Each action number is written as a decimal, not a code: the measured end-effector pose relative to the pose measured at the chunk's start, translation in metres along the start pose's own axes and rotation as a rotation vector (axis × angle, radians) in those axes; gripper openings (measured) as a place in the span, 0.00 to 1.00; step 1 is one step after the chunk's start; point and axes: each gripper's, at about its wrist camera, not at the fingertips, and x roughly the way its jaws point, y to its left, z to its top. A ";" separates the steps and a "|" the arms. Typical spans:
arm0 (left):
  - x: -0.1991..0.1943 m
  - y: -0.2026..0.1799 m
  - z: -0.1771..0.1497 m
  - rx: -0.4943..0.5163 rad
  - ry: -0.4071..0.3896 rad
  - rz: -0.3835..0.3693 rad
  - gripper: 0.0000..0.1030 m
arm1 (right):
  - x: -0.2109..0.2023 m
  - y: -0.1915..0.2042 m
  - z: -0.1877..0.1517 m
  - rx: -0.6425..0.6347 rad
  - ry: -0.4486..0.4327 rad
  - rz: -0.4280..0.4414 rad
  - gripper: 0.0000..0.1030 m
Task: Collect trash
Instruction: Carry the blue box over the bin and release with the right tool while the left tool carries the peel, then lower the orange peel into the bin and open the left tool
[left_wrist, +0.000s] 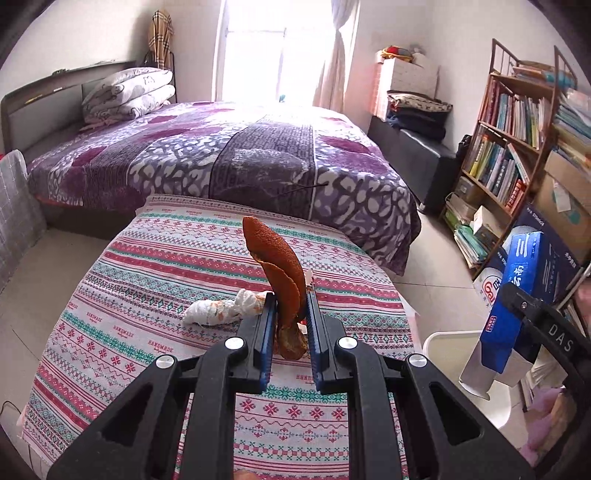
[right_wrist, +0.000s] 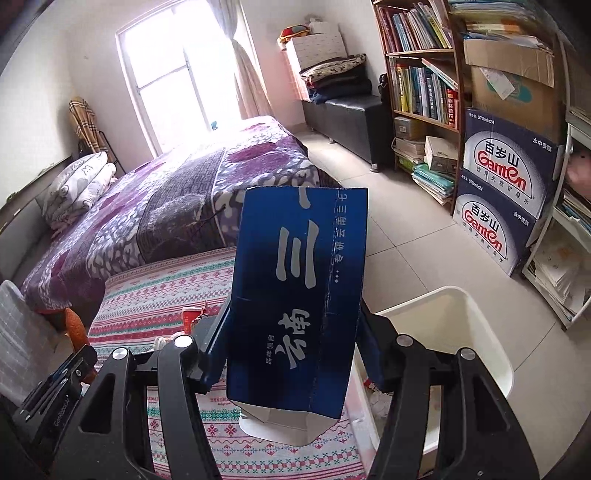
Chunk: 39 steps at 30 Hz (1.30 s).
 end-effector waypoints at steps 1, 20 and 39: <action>0.001 -0.004 -0.001 0.005 0.003 -0.006 0.16 | 0.000 -0.006 0.001 0.008 0.003 -0.007 0.55; 0.015 -0.109 -0.021 0.110 0.062 -0.163 0.16 | 0.005 -0.117 0.012 0.138 0.106 -0.173 0.73; 0.031 -0.197 -0.050 0.184 0.193 -0.353 0.16 | -0.014 -0.194 0.017 0.274 0.076 -0.270 0.82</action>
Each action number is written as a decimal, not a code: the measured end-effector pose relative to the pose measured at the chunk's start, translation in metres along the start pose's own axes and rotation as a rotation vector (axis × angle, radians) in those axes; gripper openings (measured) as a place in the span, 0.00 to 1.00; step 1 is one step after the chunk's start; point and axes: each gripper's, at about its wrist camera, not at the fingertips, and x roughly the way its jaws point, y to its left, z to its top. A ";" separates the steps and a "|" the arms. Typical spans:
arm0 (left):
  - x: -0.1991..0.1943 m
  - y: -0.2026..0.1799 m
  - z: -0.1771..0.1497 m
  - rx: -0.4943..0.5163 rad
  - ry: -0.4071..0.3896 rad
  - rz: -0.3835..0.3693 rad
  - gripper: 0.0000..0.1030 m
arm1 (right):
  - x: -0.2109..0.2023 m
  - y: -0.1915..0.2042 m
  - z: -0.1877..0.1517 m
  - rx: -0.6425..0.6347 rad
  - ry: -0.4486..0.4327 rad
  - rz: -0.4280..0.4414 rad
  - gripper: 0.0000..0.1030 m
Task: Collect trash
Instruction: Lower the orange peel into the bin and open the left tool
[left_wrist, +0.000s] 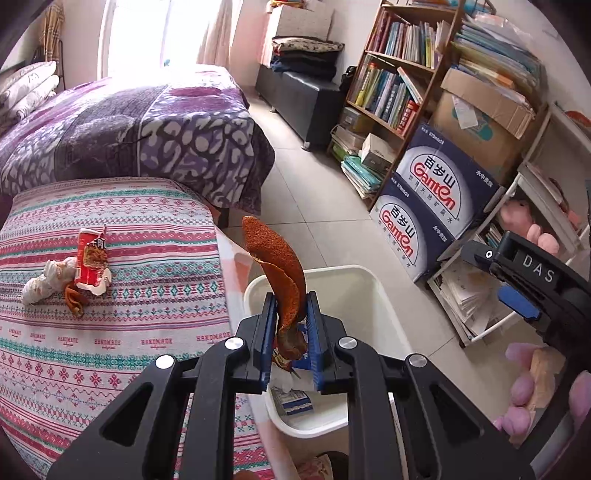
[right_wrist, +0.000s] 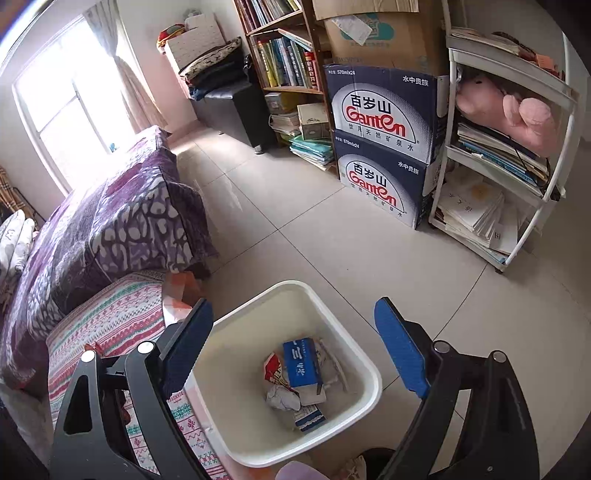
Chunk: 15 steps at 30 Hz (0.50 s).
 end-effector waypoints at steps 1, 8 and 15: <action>0.003 -0.004 -0.001 0.002 0.008 -0.008 0.16 | 0.000 -0.003 0.001 0.006 -0.001 -0.004 0.82; 0.019 -0.023 -0.003 0.003 0.067 -0.088 0.16 | 0.001 -0.025 0.007 0.044 -0.007 -0.035 0.83; 0.023 -0.043 -0.007 0.045 0.075 -0.116 0.43 | 0.002 -0.038 0.010 0.073 -0.012 -0.059 0.86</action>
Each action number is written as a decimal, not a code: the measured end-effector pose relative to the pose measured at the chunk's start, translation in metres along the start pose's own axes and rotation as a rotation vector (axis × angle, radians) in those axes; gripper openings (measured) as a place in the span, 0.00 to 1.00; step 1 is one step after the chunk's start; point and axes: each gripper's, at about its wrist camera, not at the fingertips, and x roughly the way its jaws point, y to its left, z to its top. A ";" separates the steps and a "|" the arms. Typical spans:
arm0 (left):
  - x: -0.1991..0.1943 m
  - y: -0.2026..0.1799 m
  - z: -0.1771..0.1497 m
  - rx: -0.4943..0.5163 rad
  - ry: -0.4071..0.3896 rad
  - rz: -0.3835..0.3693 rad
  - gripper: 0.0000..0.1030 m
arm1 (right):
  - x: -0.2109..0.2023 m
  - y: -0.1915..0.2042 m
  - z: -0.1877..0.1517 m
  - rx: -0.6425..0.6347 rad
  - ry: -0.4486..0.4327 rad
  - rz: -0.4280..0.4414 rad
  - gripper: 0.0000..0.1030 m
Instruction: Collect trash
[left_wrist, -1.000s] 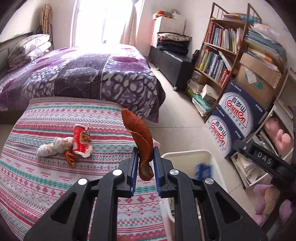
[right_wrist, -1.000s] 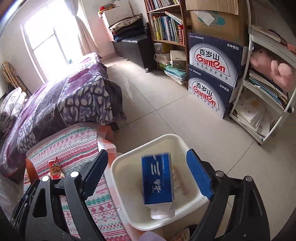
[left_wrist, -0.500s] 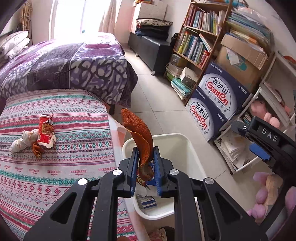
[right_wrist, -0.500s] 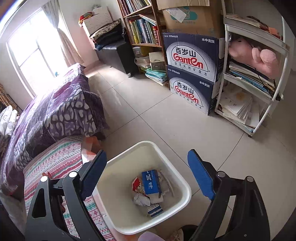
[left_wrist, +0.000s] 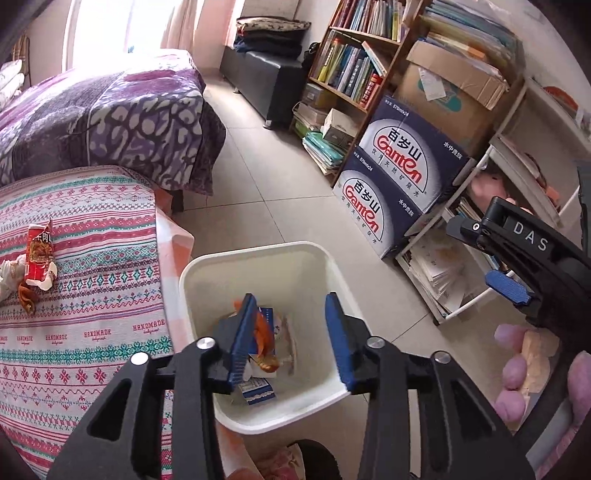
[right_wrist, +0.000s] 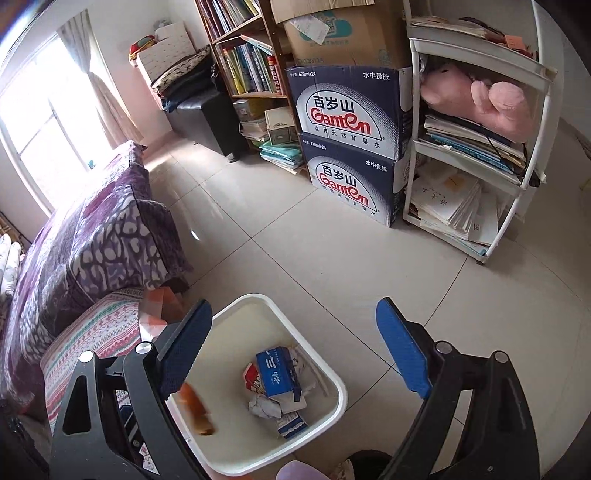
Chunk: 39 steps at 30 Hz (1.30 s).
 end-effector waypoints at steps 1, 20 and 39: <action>0.000 -0.001 0.000 0.002 0.001 -0.003 0.43 | 0.000 -0.001 0.000 0.002 -0.003 -0.005 0.86; -0.012 0.069 0.002 -0.085 0.019 0.180 0.58 | 0.010 0.045 -0.021 -0.093 0.069 -0.035 0.93; 0.016 0.265 -0.023 -0.364 0.229 0.604 0.62 | 0.028 0.117 -0.056 -0.202 0.164 -0.001 0.93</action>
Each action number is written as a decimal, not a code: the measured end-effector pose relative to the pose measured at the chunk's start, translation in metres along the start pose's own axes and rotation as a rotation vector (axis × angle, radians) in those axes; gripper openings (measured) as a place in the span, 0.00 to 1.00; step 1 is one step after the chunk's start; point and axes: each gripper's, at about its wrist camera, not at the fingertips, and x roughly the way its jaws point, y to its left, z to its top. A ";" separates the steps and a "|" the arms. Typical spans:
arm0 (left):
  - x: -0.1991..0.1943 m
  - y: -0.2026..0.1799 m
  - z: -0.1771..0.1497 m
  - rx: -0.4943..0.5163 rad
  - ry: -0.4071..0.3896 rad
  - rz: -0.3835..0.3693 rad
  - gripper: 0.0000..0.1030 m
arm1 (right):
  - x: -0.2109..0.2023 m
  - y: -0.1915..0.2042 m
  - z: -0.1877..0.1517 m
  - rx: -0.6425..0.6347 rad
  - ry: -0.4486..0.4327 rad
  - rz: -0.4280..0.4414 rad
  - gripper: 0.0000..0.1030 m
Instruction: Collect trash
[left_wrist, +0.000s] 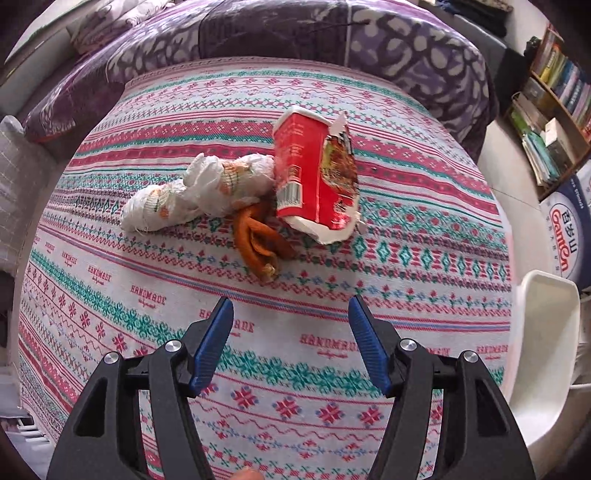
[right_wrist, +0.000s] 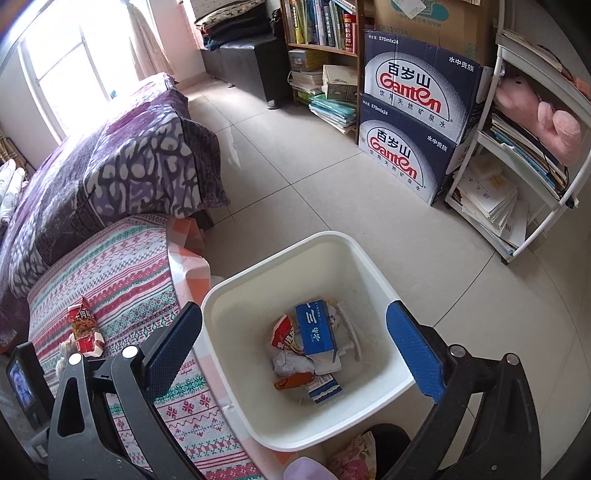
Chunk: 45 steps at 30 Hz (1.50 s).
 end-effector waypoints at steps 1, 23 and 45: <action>0.002 0.002 0.003 0.003 -0.012 0.004 0.62 | 0.001 0.003 0.000 -0.002 0.006 0.003 0.93; -0.036 0.119 0.009 -0.093 -0.138 -0.064 0.05 | 0.016 0.110 -0.052 -0.148 0.106 0.133 0.93; -0.015 0.213 0.002 -0.210 0.041 -0.189 0.37 | 0.048 0.251 -0.139 -0.129 0.243 0.162 0.93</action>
